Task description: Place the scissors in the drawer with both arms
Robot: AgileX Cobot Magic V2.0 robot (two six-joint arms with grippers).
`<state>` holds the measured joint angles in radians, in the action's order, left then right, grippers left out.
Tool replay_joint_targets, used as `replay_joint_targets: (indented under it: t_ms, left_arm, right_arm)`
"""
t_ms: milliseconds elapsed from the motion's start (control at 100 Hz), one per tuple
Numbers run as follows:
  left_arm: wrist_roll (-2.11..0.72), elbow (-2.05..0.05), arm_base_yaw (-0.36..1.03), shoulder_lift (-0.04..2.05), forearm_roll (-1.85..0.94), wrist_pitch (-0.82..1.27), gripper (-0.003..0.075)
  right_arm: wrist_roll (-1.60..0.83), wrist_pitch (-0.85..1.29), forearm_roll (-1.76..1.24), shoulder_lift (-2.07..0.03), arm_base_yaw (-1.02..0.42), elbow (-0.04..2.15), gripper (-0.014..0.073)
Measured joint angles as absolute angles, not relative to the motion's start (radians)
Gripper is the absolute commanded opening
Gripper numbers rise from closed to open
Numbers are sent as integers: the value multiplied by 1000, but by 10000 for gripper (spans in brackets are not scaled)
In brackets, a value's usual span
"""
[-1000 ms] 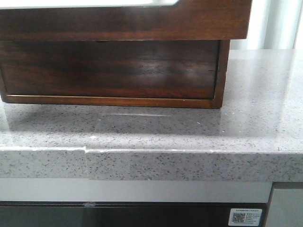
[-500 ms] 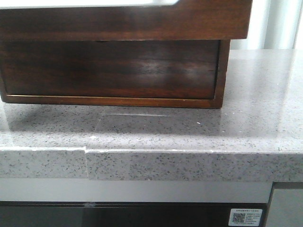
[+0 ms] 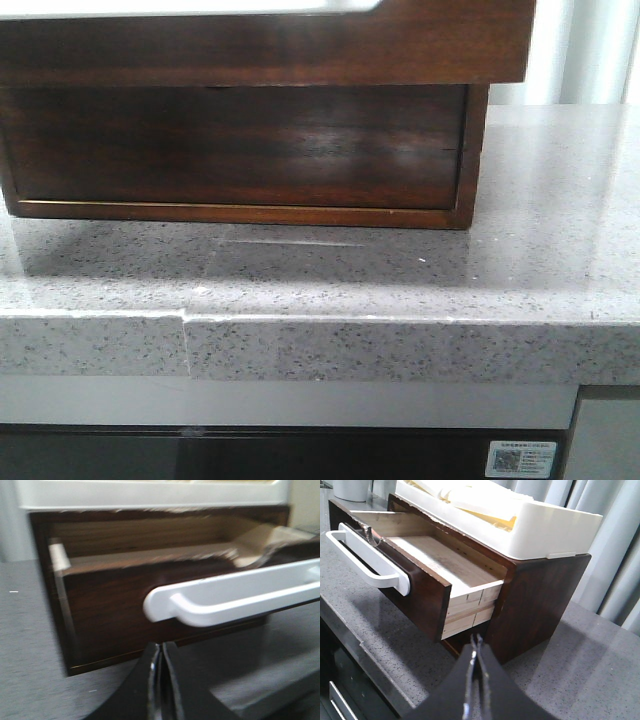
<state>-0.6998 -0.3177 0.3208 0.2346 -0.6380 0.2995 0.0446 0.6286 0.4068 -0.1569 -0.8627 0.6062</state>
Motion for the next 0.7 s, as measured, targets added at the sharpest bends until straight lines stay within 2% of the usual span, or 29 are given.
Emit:
replay_joint_targets:
  t_ms: [190,290,590,700]
  left_arm:
    - [-406,-98,253,165,-316,63,-19]
    - [-212,0,216,119,-207,26,-19]
    - [-93,3,163,3,-154,316,-19]
    - [-89,3,158,-5,-165,335,-19]
  right_arm:
    - [47,629,407,-157,-863,606,-2]
    - [47,629,407,-157,-863,606,-2]
    - [47,626,407,-157,-863,605,-2]
    - [47,626,407,-157,-863,605,-2]
